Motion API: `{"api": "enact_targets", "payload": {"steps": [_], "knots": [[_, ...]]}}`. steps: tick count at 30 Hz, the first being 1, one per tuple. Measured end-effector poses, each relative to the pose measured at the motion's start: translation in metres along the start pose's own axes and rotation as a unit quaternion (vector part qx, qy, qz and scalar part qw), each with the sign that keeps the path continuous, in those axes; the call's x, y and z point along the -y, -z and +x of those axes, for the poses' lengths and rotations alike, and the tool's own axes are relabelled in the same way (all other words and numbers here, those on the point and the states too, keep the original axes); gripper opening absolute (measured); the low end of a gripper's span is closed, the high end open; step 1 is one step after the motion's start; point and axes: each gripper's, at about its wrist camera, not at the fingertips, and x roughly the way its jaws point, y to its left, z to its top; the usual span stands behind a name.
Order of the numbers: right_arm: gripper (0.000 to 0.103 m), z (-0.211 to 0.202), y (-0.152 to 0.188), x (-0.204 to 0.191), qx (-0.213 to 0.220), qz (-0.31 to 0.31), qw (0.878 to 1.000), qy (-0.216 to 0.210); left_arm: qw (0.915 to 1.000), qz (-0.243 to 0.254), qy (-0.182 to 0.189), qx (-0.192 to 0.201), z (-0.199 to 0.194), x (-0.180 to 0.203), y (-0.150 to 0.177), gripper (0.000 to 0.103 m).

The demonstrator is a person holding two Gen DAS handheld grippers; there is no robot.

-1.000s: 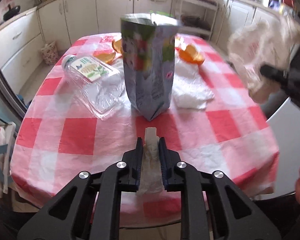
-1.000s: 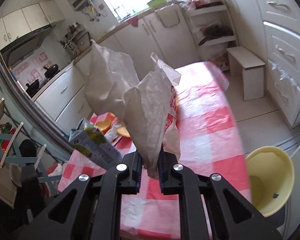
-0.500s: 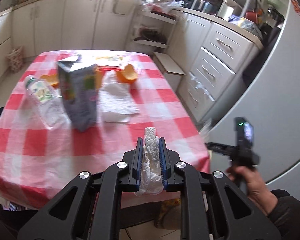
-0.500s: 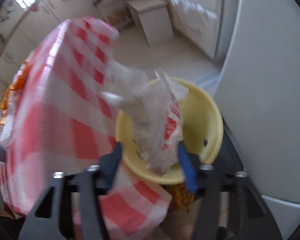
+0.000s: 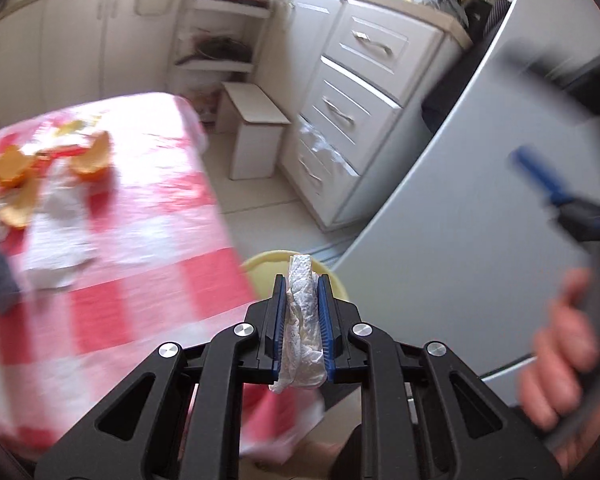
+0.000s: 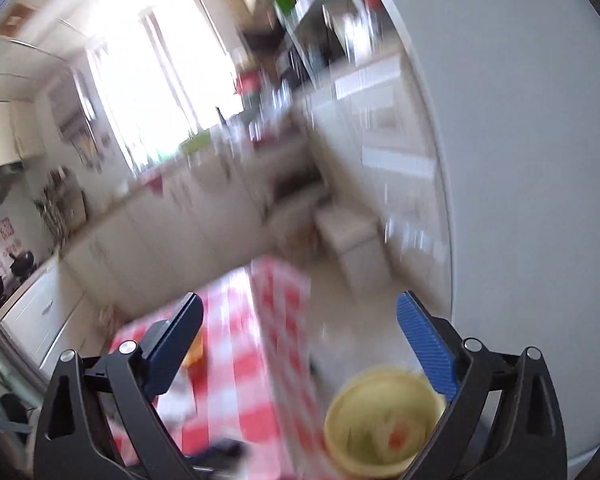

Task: Collect trash
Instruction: 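Carry the bag and tissue to the yellow bucket and release both, then return both open tools over the table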

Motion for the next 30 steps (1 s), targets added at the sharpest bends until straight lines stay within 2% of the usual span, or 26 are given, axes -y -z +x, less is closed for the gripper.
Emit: {"api": "enact_targets", "payload": {"steps": [3, 6, 8, 9, 10, 14, 16, 19, 21, 23, 27, 30], "knots": [[0.094, -0.004, -0.004, 0.007, 0.025, 0.007, 1.0, -0.001, 0.9997, -0.008, 0.004, -0.021, 0.045, 0.014, -0.008, 0.015], [0.094, 0.008, 0.0, 0.025, 0.003, 0.042, 0.999, -0.009, 0.9989, -0.018, -0.007, -0.043, 0.088, 0.02, -0.011, 0.015], [0.094, 0.002, 0.001, 0.031, -0.007, 0.06, 0.998, -0.011, 0.9973, -0.032, -0.015, -0.064, 0.115, 0.02, -0.011, 0.025], [0.094, 0.002, 0.001, 0.034, -0.006, 0.064, 0.998, -0.01, 0.9965, -0.038, -0.019, -0.072, 0.125, 0.019, -0.01, 0.032], [0.094, -0.002, -0.002, 0.031, -0.005, 0.064, 0.998, -0.009, 0.9959, -0.041, -0.026, -0.076, 0.132, 0.018, -0.01, 0.045], [0.094, -0.019, -0.008, 0.034, -0.001, 0.068, 0.998, -0.008, 0.996, -0.034, -0.023, -0.079, 0.137, 0.021, -0.009, 0.056], [0.094, -0.017, -0.008, 0.035, -0.004, 0.071, 0.997, -0.009, 0.9964, -0.032, -0.033, -0.072, 0.13, 0.019, -0.01, 0.064], [0.094, -0.015, -0.007, 0.028, -0.01, 0.069, 0.998, -0.012, 0.9974, -0.025, -0.049, -0.047, 0.099, 0.014, -0.011, 0.071], [0.094, -0.014, -0.007, 0.019, -0.01, 0.061, 0.998, -0.017, 0.9969, -0.016, -0.072, -0.029, 0.074, 0.01, -0.011, 0.078], [0.094, -0.014, -0.005, 0.009, -0.012, 0.051, 0.998, -0.024, 0.9944, -0.006, -0.104, -0.013, 0.043, 0.003, -0.008, 0.08], [0.095, -0.007, 0.002, -0.02, -0.027, 0.023, 0.999, -0.035, 0.9861, 0.005, -0.166, 0.01, -0.014, -0.021, 0.001, 0.084], [0.095, 0.002, 0.012, -0.045, -0.053, -0.003, 0.998, -0.044, 0.9764, 0.009, -0.214, 0.029, -0.056, -0.046, 0.007, 0.087]]}}
